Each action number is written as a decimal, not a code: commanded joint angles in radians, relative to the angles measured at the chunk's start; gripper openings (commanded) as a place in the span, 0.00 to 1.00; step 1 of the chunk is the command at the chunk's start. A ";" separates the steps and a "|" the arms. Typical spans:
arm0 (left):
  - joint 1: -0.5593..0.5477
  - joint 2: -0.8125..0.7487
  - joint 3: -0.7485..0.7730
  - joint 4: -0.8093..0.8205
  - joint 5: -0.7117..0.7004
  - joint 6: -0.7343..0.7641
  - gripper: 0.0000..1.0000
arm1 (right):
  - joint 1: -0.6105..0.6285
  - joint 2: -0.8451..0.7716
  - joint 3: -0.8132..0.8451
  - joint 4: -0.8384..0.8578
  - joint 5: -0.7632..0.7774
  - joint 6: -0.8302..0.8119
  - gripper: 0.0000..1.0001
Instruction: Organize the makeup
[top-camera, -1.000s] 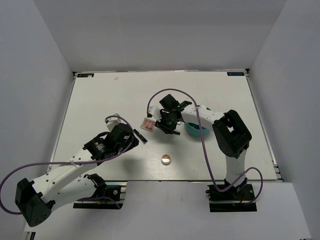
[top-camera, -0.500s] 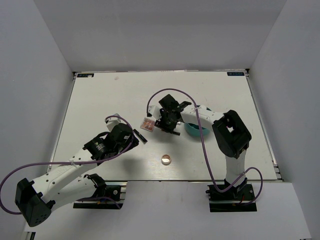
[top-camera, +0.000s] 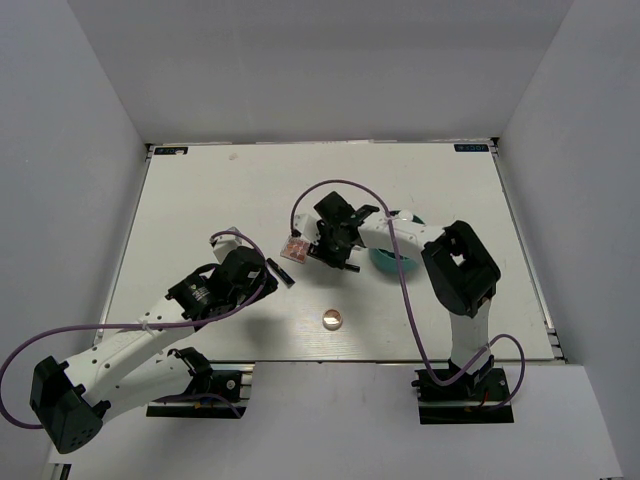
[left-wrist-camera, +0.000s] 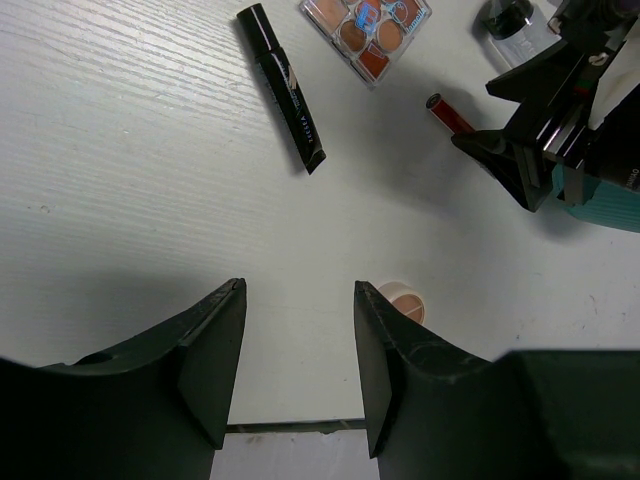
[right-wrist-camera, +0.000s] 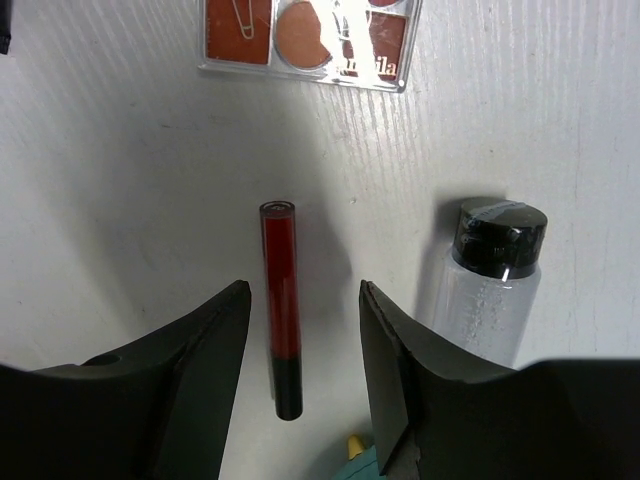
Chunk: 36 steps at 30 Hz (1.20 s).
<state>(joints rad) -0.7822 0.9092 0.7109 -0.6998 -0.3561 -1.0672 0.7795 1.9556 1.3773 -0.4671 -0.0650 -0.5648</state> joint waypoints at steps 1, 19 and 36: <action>-0.002 -0.001 0.013 0.005 -0.009 -0.007 0.57 | 0.012 0.011 -0.012 0.022 0.020 0.002 0.54; -0.002 -0.012 0.009 -0.003 -0.014 -0.010 0.57 | 0.038 0.017 -0.101 0.064 0.056 0.029 0.19; -0.002 -0.075 -0.031 0.017 -0.014 -0.020 0.57 | -0.083 -0.323 -0.012 -0.004 -0.213 0.126 0.00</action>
<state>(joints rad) -0.7822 0.8608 0.6891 -0.6952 -0.3565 -1.0817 0.7197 1.7130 1.3468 -0.5083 -0.2333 -0.5003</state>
